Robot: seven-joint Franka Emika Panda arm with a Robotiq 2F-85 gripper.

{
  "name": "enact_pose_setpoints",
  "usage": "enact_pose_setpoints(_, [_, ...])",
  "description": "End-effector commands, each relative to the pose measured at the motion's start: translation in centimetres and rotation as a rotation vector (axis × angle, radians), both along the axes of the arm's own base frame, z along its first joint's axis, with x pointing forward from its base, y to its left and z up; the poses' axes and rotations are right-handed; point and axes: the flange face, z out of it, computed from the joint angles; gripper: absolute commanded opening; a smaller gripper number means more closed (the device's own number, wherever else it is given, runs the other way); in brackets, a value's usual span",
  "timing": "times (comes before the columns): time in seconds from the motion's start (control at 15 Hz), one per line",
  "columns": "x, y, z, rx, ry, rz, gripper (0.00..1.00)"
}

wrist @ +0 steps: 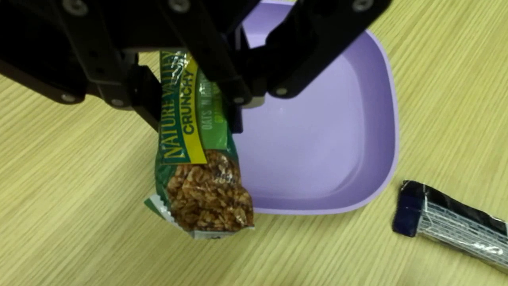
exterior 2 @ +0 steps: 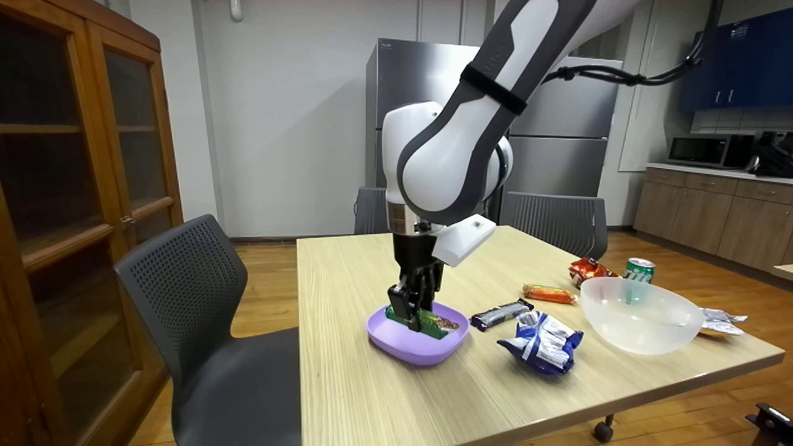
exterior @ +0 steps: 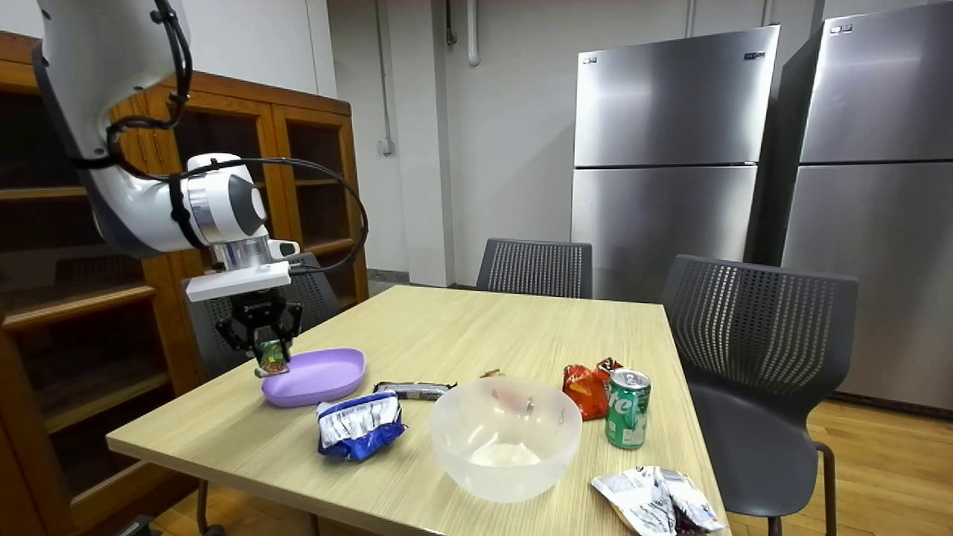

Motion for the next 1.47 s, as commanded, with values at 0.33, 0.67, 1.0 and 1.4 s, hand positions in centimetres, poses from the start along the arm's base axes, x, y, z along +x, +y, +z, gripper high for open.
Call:
enact_pose_setpoints(0.33, [4.1, 1.0, -3.0, 0.034, 0.054, -0.046, 0.15])
enact_pose_setpoints(0.67, [4.6, 0.6, -3.0, 0.030, 0.045, -0.028, 0.66])
enact_pose_setpoints(1.0, [2.4, -0.4, -0.9, 0.024, 0.039, -0.054, 0.99])
enact_pose_setpoints(1.4, [-1.3, -4.0, 2.7, -0.058, 0.040, -0.131, 1.00])
